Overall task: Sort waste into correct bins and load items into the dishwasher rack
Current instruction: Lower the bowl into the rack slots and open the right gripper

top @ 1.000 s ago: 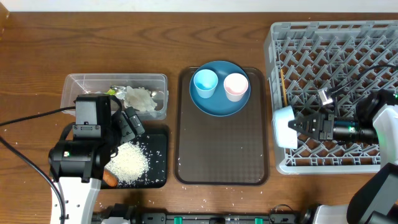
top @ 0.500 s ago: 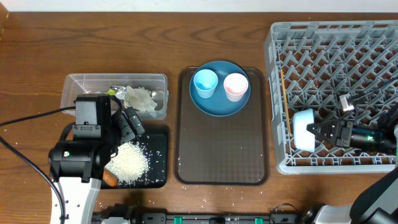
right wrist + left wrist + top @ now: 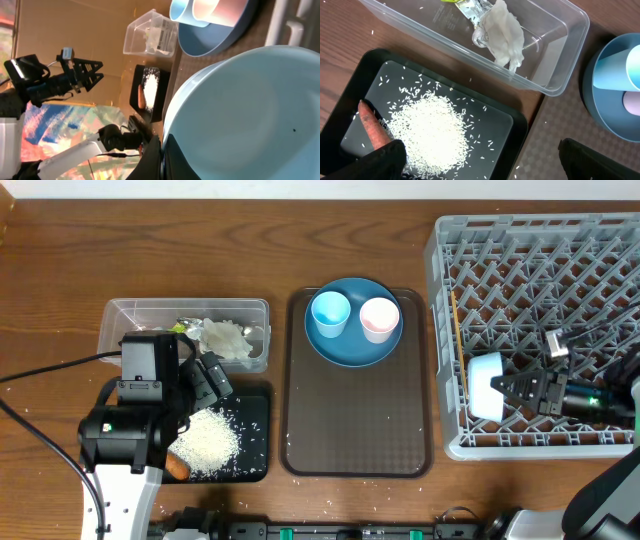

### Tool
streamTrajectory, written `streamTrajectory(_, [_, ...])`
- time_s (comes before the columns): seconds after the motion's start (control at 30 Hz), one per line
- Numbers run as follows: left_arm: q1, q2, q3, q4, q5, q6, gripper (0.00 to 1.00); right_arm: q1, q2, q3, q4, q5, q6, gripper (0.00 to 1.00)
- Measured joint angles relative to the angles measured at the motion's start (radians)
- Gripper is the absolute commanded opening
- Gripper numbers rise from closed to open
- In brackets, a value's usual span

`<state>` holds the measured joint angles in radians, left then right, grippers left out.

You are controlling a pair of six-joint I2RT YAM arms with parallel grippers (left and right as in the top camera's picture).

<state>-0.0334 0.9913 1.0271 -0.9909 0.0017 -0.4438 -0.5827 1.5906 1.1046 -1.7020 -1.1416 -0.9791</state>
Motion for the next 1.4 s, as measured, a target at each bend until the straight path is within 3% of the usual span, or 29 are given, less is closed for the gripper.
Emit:
streamTrajectory(0.47, [0.0, 0.0, 0.0, 0.0, 0.0, 0.0, 1.0, 0.037, 0.0, -0.009, 0.017, -0.029, -0.063, 0.01])
streamTrajectory(0.87, [0.0, 0.0, 0.0, 0.0, 0.0, 0.0, 1.0, 0.037, 0.0, -0.144, 0.1, -0.078, -0.133, 0.01])
streamTrajectory(1.07, [0.0, 0.0, 0.0, 0.0, 0.0, 0.0, 1.0, 0.027, 0.0, -0.153, 0.203, -0.139, -0.07, 0.01])
streamTrajectory(1.4, [0.0, 0.0, 0.0, 0.0, 0.0, 0.0, 1.0, -0.01, 0.0, -0.151, 0.18, -0.208, 0.034, 0.01])
